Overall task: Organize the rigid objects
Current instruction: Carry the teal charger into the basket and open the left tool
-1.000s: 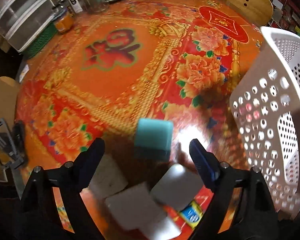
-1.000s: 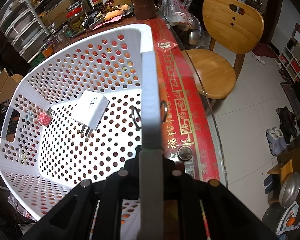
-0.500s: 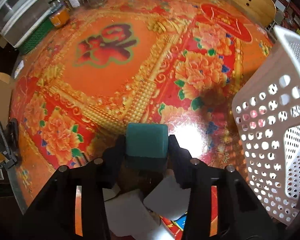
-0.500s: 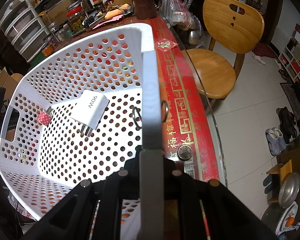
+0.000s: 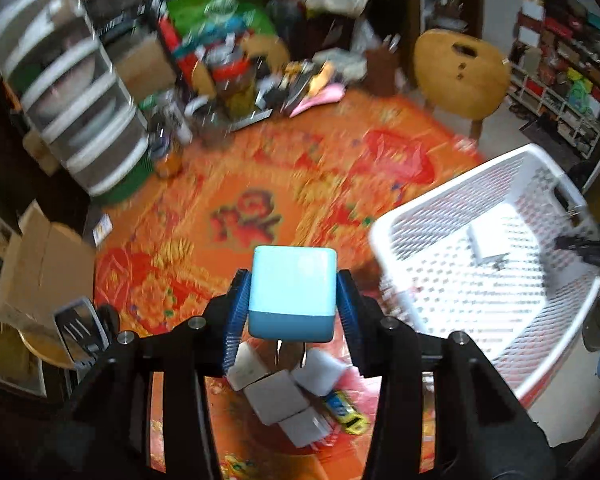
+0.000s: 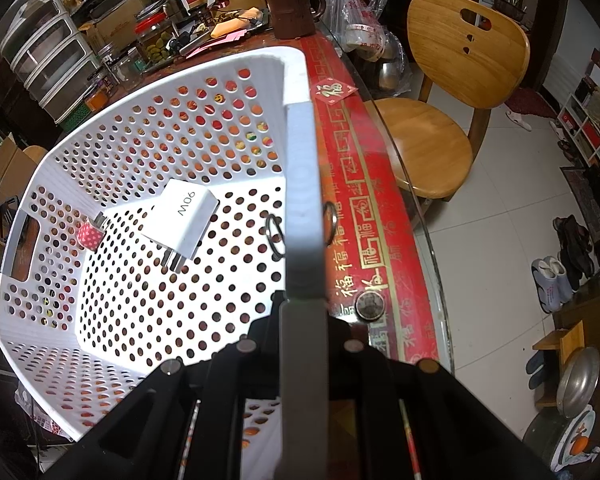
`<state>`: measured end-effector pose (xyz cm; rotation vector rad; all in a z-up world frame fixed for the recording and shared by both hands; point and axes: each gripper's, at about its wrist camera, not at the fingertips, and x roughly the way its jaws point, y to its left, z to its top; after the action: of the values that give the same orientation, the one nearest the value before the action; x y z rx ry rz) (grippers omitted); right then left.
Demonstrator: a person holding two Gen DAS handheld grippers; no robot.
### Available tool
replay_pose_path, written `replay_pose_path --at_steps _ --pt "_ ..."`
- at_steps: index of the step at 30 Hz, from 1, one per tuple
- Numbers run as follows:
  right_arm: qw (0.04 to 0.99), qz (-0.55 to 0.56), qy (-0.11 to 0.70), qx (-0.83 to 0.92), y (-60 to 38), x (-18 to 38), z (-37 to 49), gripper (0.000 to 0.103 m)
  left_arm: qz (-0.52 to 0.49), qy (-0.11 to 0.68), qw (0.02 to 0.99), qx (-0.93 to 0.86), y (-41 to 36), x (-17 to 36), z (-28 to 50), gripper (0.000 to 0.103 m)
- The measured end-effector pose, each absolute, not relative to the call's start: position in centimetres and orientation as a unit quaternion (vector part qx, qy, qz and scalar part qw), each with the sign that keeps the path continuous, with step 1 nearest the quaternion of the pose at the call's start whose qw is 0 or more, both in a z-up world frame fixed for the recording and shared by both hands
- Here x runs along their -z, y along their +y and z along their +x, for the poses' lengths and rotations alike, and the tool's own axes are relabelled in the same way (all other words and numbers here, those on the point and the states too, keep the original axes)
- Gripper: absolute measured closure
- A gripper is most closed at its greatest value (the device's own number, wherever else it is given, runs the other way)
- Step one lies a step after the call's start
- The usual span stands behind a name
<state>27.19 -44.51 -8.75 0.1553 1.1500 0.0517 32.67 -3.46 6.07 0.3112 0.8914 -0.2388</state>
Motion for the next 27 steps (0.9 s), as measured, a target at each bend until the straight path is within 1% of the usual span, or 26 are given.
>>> replay_pose_path --at_steps 4,7,13,17,21,27 --pt "0.836 0.074 0.543 -0.025 -44.5 8.7 27.2 0.092 0.176 0.405 0.886 0.143 -7.6 -8.6 29.9 0.062" --pt "0.836 0.074 0.543 -0.024 -44.5 8.8 27.2 0.092 0.204 0.417 0.868 0.174 -11.9 -8.1 28.9 0.062" --pt "0.836 0.075 0.543 -0.025 -44.5 8.7 27.3 0.092 0.257 0.457 0.827 0.206 -20.1 -3.7 28.8 0.062" --pt "0.836 0.074 0.543 -0.025 -44.5 8.7 27.2 0.092 0.286 0.482 0.801 0.208 -23.4 0.1 30.1 0.062" --pt "0.836 0.075 0.543 -0.026 -44.5 8.7 27.2 0.092 0.297 0.501 0.786 0.209 -24.0 3.3 31.4 0.062" --pt "0.837 0.076 0.542 -0.027 -44.5 8.6 27.2 0.092 0.307 0.517 0.770 0.214 -24.8 6.2 32.0 0.062"
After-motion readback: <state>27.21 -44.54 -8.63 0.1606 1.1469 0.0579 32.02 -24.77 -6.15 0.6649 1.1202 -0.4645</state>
